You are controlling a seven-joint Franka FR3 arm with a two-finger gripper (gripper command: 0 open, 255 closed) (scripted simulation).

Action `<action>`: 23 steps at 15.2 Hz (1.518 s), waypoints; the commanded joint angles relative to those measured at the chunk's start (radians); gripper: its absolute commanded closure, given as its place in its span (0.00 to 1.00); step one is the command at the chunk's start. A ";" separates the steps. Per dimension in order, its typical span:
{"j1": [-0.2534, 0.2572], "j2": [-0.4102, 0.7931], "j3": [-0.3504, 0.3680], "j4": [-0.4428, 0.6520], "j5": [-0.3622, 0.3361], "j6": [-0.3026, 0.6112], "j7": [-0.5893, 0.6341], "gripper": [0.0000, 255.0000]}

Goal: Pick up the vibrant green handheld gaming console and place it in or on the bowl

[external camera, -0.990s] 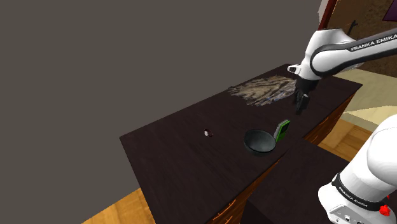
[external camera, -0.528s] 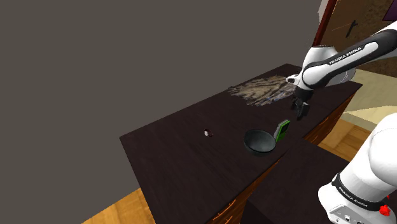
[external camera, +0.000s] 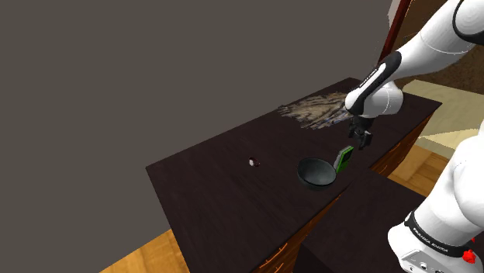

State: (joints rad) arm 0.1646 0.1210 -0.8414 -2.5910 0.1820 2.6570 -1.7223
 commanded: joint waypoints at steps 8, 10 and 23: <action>-0.148 0.195 0.199 0.045 0.312 0.099 -0.251 0.00; -0.148 0.195 0.199 0.045 0.312 0.099 -0.250 0.00; -0.148 0.194 0.198 0.046 0.311 0.099 -0.249 1.00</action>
State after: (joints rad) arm 0.0165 0.3148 -0.6436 -2.5450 0.4928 2.7563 -1.9719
